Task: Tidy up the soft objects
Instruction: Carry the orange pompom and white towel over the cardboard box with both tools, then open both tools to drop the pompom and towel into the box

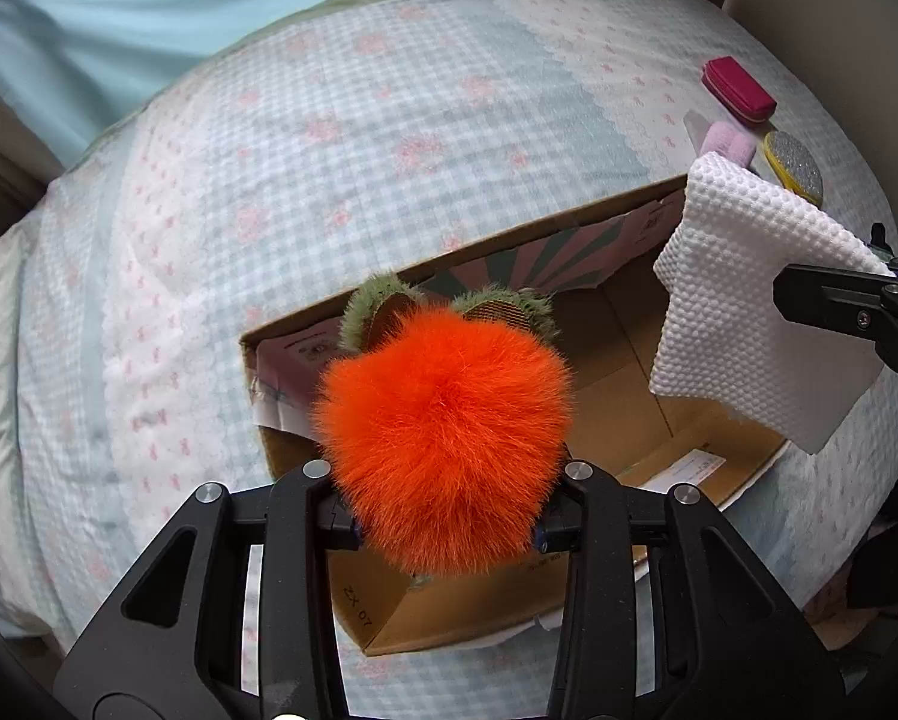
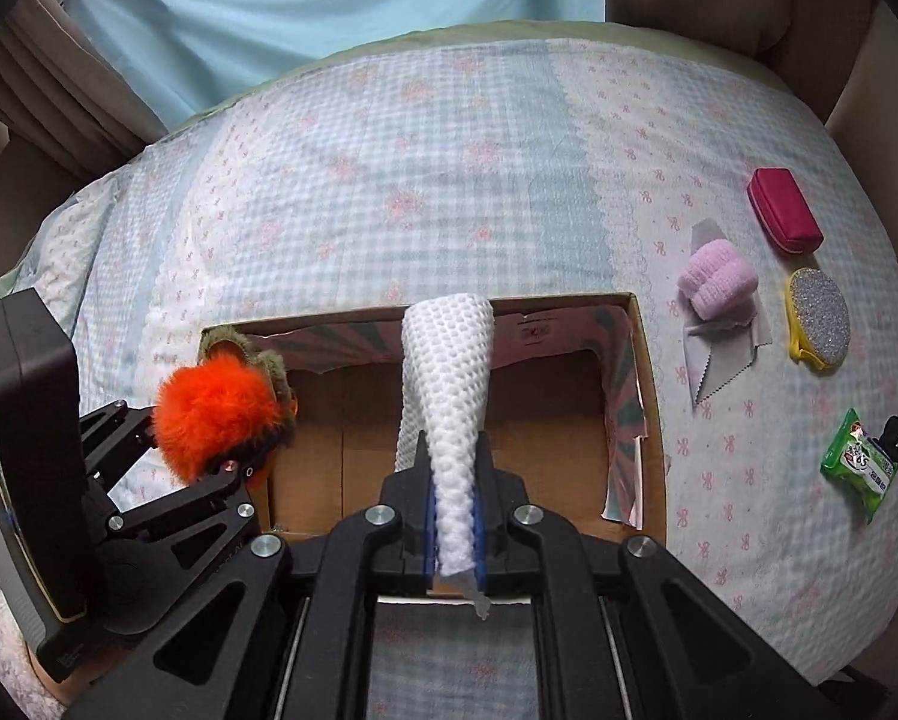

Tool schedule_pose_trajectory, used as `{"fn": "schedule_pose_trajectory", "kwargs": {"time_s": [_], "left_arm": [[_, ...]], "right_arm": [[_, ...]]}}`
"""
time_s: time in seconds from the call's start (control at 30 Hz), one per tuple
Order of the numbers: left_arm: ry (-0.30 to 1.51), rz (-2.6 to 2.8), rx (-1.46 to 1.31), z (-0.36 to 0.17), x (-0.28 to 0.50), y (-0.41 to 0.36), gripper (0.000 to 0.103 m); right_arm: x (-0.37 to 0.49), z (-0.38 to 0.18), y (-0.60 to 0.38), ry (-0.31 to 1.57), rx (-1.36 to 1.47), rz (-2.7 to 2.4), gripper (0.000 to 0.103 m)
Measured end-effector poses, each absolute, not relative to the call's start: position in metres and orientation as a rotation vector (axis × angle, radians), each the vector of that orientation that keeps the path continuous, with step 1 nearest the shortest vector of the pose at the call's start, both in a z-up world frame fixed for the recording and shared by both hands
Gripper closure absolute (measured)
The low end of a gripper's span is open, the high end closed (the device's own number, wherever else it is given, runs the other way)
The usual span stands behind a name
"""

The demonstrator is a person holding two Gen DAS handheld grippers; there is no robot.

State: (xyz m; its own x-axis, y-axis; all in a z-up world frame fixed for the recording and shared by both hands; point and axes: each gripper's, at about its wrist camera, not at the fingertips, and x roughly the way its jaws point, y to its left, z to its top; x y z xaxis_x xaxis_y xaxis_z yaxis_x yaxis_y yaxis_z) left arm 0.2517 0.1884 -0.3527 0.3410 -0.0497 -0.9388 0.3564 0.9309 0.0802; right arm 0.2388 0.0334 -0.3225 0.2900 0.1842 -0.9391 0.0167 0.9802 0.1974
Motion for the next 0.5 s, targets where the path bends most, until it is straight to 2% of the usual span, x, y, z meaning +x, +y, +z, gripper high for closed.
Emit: {"fn": "schedule_pose_trajectory", "kwargs": {"time_s": [0.3,0.33,0.4,0.43,0.47,0.5], "left_arm": [[1.326,-0.345,0.351,-0.402,0.274,0.171,0.070],[1.334,-0.349,0.354,-0.403,0.275,0.170,0.067],[1.358,-0.378,0.351,-0.406,0.276,0.169,0.039],[1.367,-0.398,0.345,-0.406,0.276,0.168,0.007],[1.372,-0.410,0.348,-0.406,0.277,0.167,0.000],[1.372,-0.409,0.357,-0.405,0.276,0.166,0.000]], "right_arm": [[0.264,-0.370,0.036,1.395,0.183,0.128,0.095],[0.266,-0.373,0.035,1.405,0.190,0.127,0.095],[0.268,-0.377,0.034,1.416,0.193,0.108,0.095],[0.269,-0.379,0.033,1.418,0.197,0.102,0.094],[0.270,-0.381,0.032,1.420,0.203,0.091,0.085],[0.270,-0.384,0.029,1.423,0.216,0.083,0.054]]}}
